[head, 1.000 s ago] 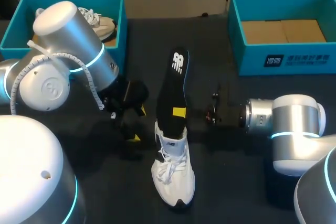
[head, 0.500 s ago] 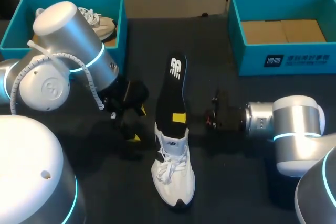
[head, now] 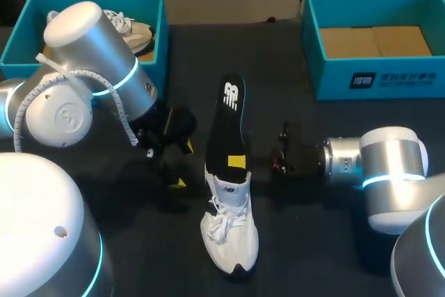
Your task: Take the shoe out of the shoebox, open the shoe tongue, remove and reinsert the insole, then place the shoe into the shoebox
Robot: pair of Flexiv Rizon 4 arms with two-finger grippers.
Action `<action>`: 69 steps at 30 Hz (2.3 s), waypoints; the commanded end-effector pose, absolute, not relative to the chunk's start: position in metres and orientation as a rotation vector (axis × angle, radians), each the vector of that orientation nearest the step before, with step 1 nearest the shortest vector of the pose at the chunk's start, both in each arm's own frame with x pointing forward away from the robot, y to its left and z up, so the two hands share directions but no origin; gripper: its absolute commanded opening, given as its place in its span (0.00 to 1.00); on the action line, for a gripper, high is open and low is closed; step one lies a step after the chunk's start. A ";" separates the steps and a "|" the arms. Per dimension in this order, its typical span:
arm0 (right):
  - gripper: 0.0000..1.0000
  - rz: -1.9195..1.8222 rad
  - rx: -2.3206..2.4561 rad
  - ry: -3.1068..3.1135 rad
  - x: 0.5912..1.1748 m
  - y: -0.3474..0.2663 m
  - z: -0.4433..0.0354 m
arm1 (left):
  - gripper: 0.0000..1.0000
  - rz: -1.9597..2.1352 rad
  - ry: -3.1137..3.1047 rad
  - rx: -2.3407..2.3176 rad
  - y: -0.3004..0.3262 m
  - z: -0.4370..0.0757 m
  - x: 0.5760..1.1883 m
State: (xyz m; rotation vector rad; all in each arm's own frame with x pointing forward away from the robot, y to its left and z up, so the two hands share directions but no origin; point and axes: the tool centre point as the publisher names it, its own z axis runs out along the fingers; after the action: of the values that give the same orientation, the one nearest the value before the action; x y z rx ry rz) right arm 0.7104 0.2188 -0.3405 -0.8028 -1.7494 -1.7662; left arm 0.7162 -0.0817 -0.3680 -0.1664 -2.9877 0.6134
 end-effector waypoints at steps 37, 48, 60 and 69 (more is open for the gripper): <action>0.25 -1.731 -0.757 -1.812 0.707 0.222 -0.323 | 1.00 0.613 -2.991 -0.165 -0.081 -0.368 0.715; 0.25 -1.742 -0.708 -1.839 0.718 0.234 -0.311 | 1.00 0.613 -2.991 -0.165 -0.081 -0.368 0.715; 0.22 -1.820 -0.719 -1.823 0.731 0.238 -0.307 | 1.00 0.613 -2.991 -0.165 -0.081 -0.368 0.715; 0.00 -1.833 -0.739 -1.805 0.732 0.240 -0.309 | 1.00 0.613 -2.991 -0.165 -0.081 -0.368 0.715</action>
State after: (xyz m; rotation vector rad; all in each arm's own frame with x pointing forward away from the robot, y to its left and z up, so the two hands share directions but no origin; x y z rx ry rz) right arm 0.7335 0.2371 -0.3082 -0.7349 -1.8017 -1.8352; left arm 0.7162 -0.0817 -0.3680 -0.1663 -2.9877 0.6134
